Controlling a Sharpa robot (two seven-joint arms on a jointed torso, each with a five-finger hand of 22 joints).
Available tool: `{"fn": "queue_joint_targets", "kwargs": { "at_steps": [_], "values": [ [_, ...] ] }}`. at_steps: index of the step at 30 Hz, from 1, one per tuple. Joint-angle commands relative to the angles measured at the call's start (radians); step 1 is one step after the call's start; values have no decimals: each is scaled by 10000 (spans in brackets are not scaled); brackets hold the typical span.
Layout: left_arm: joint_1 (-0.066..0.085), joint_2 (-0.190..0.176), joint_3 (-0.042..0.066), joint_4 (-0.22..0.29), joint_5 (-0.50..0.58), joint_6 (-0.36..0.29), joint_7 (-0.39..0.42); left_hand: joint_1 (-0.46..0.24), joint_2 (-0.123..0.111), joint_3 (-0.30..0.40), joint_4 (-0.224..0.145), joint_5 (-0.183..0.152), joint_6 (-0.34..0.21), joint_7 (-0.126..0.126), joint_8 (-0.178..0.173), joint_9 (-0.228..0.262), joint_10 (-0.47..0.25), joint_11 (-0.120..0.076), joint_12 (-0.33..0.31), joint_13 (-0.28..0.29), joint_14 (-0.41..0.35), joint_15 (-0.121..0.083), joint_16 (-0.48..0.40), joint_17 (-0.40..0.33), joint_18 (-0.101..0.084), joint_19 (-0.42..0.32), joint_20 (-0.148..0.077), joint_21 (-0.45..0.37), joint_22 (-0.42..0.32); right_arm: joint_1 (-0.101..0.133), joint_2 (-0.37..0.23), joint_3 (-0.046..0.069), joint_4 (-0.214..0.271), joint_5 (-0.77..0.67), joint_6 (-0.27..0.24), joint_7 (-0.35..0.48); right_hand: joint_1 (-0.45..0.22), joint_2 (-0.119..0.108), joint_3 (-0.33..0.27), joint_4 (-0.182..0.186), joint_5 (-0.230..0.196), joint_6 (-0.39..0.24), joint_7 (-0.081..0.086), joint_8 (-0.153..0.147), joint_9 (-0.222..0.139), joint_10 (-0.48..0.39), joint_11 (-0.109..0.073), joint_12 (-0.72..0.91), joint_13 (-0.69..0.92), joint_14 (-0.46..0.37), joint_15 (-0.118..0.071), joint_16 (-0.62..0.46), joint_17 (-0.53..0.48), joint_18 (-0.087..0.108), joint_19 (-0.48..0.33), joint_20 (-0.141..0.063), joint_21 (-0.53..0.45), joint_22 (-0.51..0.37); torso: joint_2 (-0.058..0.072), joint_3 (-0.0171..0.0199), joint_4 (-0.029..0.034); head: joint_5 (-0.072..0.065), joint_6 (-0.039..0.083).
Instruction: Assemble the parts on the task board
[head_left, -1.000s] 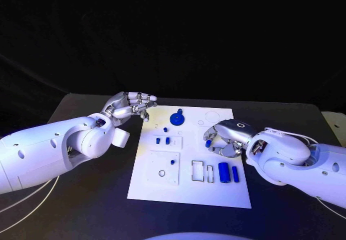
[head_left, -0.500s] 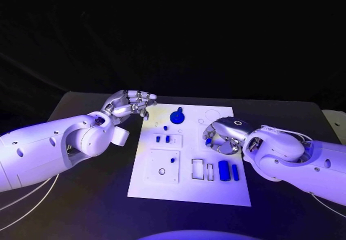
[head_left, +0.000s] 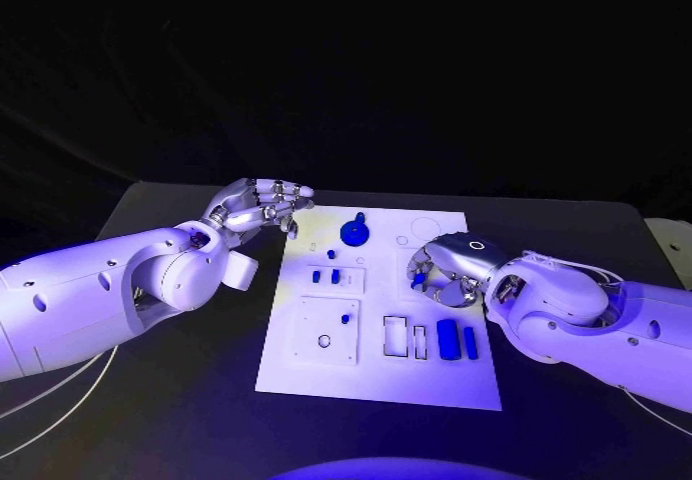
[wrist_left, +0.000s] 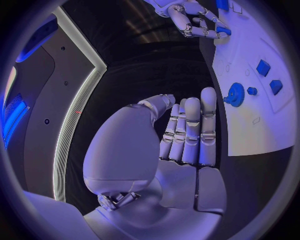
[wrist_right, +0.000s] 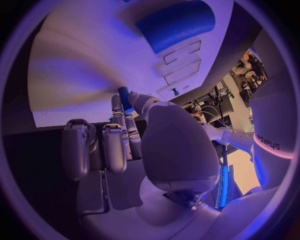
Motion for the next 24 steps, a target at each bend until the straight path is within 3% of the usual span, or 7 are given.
{"fn": "queue_joint_targets", "kwargs": {
  "at_steps": [1, 7, 17, 24],
  "values": [
    [4, 24, 5, 14, 47, 169, 45, -87, -20, -21, -59, 47, -27, -23, -41, -7, -84, -14, 59, 9, -62, 29, 46, -9, 151, 7, 92, -69, -8, -15, -61, -4, 150, -163, -365, -39, 125, 108, 80, -42, -26, 75, 11, 62, 67, 330, -209, 37, 28, 621, -52, 35, 768, -160, 535, -72, 175, 1799, -5, 0, -4, -10, 16],
    [4, 54, 5, -19, 47, 165, 44, -83, -17, -19, -64, 48, -24, -26, -38, -6, -85, -17, 69, 12, -65, 28, 48, -11, 153, 7, 92, -70, -8, 20, -272, 29, 530, 146, -649, 3, 150, 85, 122, -122, -14, 97, 20, 111, 111, 391, -217, 36, 52, 621, -66, 33, 764, -178, 559, -79, 262, 1846, -14, -2, 1, -17, 39],
    [3, 125, 4, -64, 47, 183, 48, -82, -8, -17, -66, 48, -19, -26, -33, -5, -87, -18, 84, 17, -67, 26, 51, -13, 154, 6, 92, -72, -9, 308, -608, 126, 1406, 578, -905, 34, 174, 42, 164, -210, 23, 98, 40, 144, 146, 419, -215, 15, 70, 622, -68, 37, 768, -178, 558, -85, 267, 1855, -18, -10, 1, 39, 57],
    [2, 179, 4, -90, 47, 211, 53, -81, -4, -16, -67, 48, -17, -27, -32, -5, -88, -19, 90, 19, -68, 26, 53, -14, 154, 6, 92, -72, -9, 302, -131, 129, 1793, 736, -908, 154, 182, 28, 197, -256, 68, 83, 58, 151, 160, 421, -206, -5, 77, 618, -65, 26, 752, -174, 551, -86, 248, 1850, -10, -10, -6, 186, 30]
  ]
}}
